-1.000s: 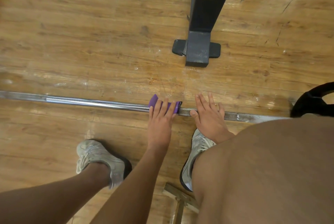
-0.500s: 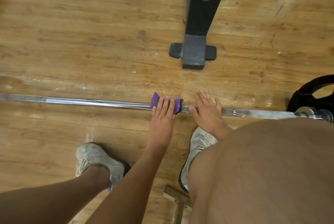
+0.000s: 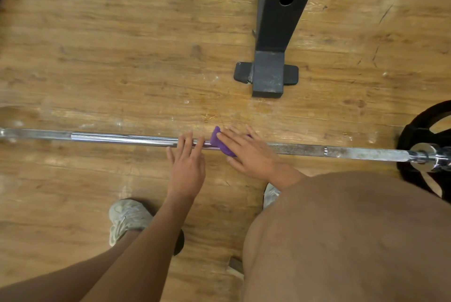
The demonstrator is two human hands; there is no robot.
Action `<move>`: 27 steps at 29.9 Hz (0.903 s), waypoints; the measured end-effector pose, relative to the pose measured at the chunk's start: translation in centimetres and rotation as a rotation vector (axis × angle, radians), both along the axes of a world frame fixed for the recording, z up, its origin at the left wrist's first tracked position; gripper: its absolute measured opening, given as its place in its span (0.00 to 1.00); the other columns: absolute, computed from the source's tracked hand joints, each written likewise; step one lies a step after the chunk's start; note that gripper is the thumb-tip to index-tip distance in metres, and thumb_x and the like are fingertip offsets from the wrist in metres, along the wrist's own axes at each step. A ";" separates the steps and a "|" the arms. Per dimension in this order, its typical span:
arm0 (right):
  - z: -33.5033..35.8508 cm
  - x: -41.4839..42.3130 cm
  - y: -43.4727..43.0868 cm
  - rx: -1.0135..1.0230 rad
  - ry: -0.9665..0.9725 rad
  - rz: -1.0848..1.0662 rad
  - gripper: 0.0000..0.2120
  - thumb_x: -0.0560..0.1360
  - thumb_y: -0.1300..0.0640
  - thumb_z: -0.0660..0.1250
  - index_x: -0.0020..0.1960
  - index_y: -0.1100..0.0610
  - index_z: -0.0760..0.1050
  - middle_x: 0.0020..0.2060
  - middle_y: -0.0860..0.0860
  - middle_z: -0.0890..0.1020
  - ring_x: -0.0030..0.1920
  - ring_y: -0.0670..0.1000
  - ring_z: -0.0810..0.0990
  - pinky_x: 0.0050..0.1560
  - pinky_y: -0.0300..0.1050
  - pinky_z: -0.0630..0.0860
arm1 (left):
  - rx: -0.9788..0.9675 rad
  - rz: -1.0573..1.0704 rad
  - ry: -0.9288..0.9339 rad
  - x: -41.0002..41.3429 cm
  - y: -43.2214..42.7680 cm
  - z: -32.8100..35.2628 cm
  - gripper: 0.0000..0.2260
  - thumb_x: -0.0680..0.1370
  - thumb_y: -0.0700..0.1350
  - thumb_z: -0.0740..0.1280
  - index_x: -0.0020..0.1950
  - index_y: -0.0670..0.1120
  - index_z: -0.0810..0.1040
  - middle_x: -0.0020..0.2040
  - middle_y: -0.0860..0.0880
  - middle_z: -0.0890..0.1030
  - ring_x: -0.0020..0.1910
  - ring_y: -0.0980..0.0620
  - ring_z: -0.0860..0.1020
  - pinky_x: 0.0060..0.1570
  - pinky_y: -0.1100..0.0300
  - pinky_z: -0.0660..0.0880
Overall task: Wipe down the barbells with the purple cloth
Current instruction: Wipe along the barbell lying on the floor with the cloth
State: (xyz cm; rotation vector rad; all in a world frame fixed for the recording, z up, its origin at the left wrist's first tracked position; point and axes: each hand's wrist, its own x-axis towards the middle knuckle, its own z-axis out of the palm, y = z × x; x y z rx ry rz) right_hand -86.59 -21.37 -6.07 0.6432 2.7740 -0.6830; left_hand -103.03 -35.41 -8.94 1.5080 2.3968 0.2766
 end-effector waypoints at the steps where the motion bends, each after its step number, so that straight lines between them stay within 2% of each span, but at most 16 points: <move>1: -0.2 -0.9 -0.2 -0.001 -0.027 0.009 0.32 0.84 0.45 0.56 0.83 0.52 0.46 0.82 0.49 0.49 0.82 0.51 0.45 0.80 0.60 0.43 | -0.018 -0.012 0.027 -0.6 0.0 -0.1 0.21 0.82 0.43 0.60 0.76 0.49 0.70 0.78 0.42 0.66 0.79 0.39 0.60 0.71 0.31 0.57; 4: -1.2 -2.4 -0.1 0.022 -0.106 -0.036 0.31 0.85 0.48 0.55 0.83 0.51 0.45 0.82 0.48 0.48 0.82 0.54 0.47 0.78 0.64 0.52 | -0.039 -0.053 -0.005 -1.4 0.9 -0.2 0.22 0.82 0.49 0.54 0.75 0.49 0.72 0.76 0.38 0.67 0.77 0.34 0.62 0.69 0.31 0.61; 7: -1.7 -2.3 -0.1 0.061 -0.095 -0.057 0.32 0.85 0.59 0.57 0.83 0.49 0.44 0.82 0.47 0.49 0.81 0.54 0.52 0.77 0.62 0.58 | -0.063 -0.004 -0.091 -0.7 2.0 -0.3 0.25 0.81 0.52 0.51 0.76 0.48 0.72 0.77 0.34 0.64 0.77 0.30 0.59 0.71 0.31 0.60; 9: -1.4 -1.4 -0.4 0.081 -0.059 -0.068 0.38 0.81 0.68 0.58 0.83 0.48 0.43 0.82 0.46 0.47 0.81 0.54 0.51 0.78 0.58 0.55 | -0.057 0.017 -0.096 -0.6 2.5 -0.5 0.26 0.81 0.53 0.50 0.75 0.47 0.72 0.77 0.33 0.63 0.76 0.29 0.59 0.71 0.31 0.60; 11: -1.3 0.1 -0.8 0.104 -0.031 -0.094 0.41 0.78 0.70 0.58 0.83 0.47 0.44 0.82 0.45 0.48 0.81 0.53 0.51 0.78 0.56 0.51 | -0.040 0.027 -0.100 -0.6 2.6 -0.5 0.26 0.81 0.53 0.50 0.75 0.47 0.73 0.76 0.32 0.63 0.76 0.29 0.58 0.71 0.31 0.60; 13: -1.6 1.4 -1.0 0.115 0.010 -0.160 0.40 0.77 0.69 0.60 0.83 0.47 0.48 0.82 0.46 0.51 0.81 0.52 0.52 0.77 0.56 0.50 | -0.048 0.030 -0.108 -0.6 2.6 -0.5 0.25 0.82 0.52 0.51 0.76 0.48 0.72 0.78 0.33 0.61 0.78 0.30 0.55 0.72 0.32 0.56; 15: -2.6 1.9 -1.1 0.130 0.078 -0.253 0.38 0.76 0.69 0.63 0.82 0.49 0.56 0.81 0.48 0.58 0.80 0.53 0.59 0.76 0.58 0.52 | -0.042 0.045 -0.116 -0.4 2.8 -0.4 0.24 0.81 0.51 0.52 0.76 0.49 0.71 0.79 0.33 0.59 0.79 0.31 0.53 0.74 0.33 0.54; 17: -3.8 1.4 -1.4 0.196 0.134 -0.288 0.36 0.74 0.66 0.70 0.78 0.52 0.65 0.78 0.50 0.67 0.76 0.54 0.67 0.73 0.59 0.56 | -0.046 0.060 -0.115 -0.1 3.1 -0.1 0.24 0.82 0.51 0.53 0.76 0.49 0.71 0.79 0.33 0.58 0.79 0.31 0.51 0.75 0.33 0.53; 19: -4.5 0.5 -1.5 0.211 0.180 -0.280 0.30 0.74 0.59 0.74 0.74 0.53 0.71 0.73 0.51 0.73 0.72 0.54 0.74 0.69 0.60 0.65 | -0.068 0.080 -0.107 0.3 3.2 -0.2 0.22 0.84 0.51 0.54 0.77 0.50 0.70 0.79 0.33 0.56 0.79 0.32 0.50 0.75 0.34 0.52; 22: -4.4 0.8 -1.0 0.189 0.221 -0.266 0.22 0.79 0.50 0.62 0.72 0.53 0.74 0.70 0.50 0.76 0.68 0.54 0.77 0.65 0.57 0.72 | -0.065 0.095 -0.101 0.6 3.2 -0.4 0.20 0.85 0.50 0.57 0.77 0.50 0.70 0.79 0.32 0.55 0.79 0.31 0.49 0.74 0.33 0.52; 24: -4.5 2.1 -0.7 0.198 0.218 -0.288 0.23 0.81 0.49 0.55 0.73 0.51 0.73 0.71 0.48 0.76 0.68 0.52 0.77 0.67 0.52 0.68 | -0.056 0.079 -0.093 0.5 3.2 -0.5 0.20 0.85 0.48 0.59 0.77 0.50 0.70 0.79 0.32 0.55 0.79 0.31 0.49 0.74 0.32 0.52; 27: -4.8 3.0 -1.0 0.210 0.241 -0.417 0.22 0.82 0.49 0.54 0.72 0.53 0.75 0.68 0.49 0.78 0.67 0.53 0.78 0.68 0.51 0.60 | -0.059 0.094 -0.083 0.7 3.4 -0.3 0.20 0.85 0.46 0.60 0.77 0.50 0.69 0.79 0.31 0.55 0.79 0.30 0.49 0.74 0.32 0.52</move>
